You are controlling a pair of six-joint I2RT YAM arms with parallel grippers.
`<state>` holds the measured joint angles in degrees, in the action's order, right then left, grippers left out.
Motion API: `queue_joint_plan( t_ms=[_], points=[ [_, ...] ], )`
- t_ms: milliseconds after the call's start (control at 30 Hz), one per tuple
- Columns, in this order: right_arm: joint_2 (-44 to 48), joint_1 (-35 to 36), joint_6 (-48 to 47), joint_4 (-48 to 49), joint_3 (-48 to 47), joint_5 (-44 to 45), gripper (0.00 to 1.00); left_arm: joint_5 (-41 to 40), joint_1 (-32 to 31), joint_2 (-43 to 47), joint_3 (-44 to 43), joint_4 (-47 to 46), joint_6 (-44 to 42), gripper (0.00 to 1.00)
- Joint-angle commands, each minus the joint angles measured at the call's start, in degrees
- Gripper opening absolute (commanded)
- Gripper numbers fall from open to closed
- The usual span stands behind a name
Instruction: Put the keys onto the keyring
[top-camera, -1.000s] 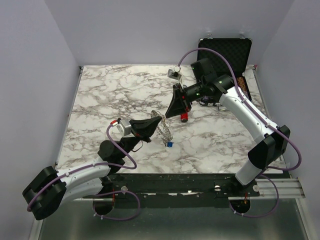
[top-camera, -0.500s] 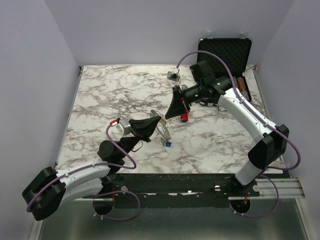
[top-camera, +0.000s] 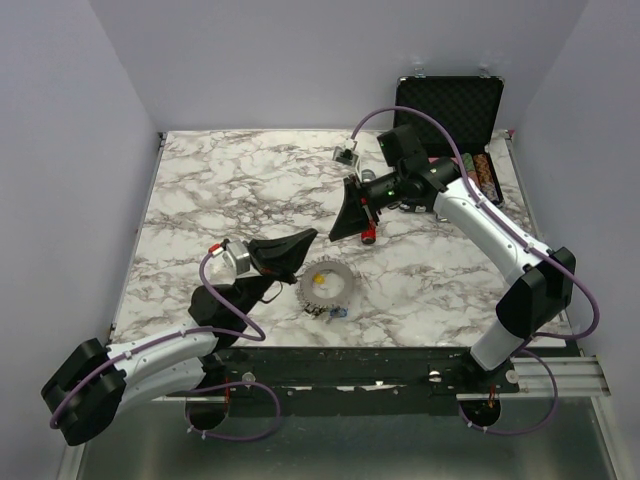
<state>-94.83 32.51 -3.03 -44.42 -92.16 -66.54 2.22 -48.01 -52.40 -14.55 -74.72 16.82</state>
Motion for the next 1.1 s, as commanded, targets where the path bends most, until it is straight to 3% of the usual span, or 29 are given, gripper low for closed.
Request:
queue_joint_plan(
  t_ms=[0, 133, 333, 433, 500, 633, 700, 900, 1067],
  points=[
    [0.5, -0.2, -0.4, 0.7, 0.4, -1.0, 0.01, 1.2, 0.0, 1.1, 0.9, -2.5, 0.6, 0.0],
    [1.3, -0.2, -2.4, -0.5, 1.3, 2.6, 0.04, 1.1, 0.3, 4.7, 2.4, 3.9, -0.7, 0.0],
    [2.7, -2.0, -8.8, -3.7, 2.0, 7.1, 0.32, 0.2, 0.9, 10.8, 3.6, 19.3, 1.1, 0.0],
    [3.9, -3.7, -13.3, -5.0, 3.9, 10.6, 0.41, 1.4, 0.8, 10.7, 2.2, 29.2, 3.2, 0.0],
    [5.1, -5.4, -15.2, -4.7, 6.1, 11.2, 0.43, 3.0, 0.9, 9.1, 0.8, 33.8, 4.4, 0.07],
    [7.9, -9.5, -17.9, -2.7, 12.2, 11.0, 0.5, 7.3, 0.9, 4.3, -2.7, 39.7, 6.8, 0.34],
    [9.2, -11.6, -18.6, -0.9, 16.4, 10.6, 0.51, 10.1, 0.9, 0.9, -5.0, 42.3, 7.1, 0.4],
    [12.6, -16.9, -21.7, 4.4, 27.4, 11.3, 0.59, 17.6, 0.7, -10.6, -13.7, 51.3, 8.9, 0.45],
    [14.6, -17.5, -29.8, 7.8, 34.7, 11.6, 0.61, 19.4, 0.5, -17.5, -16.0, 51.6, 10.3, 0.46]
  ],
)
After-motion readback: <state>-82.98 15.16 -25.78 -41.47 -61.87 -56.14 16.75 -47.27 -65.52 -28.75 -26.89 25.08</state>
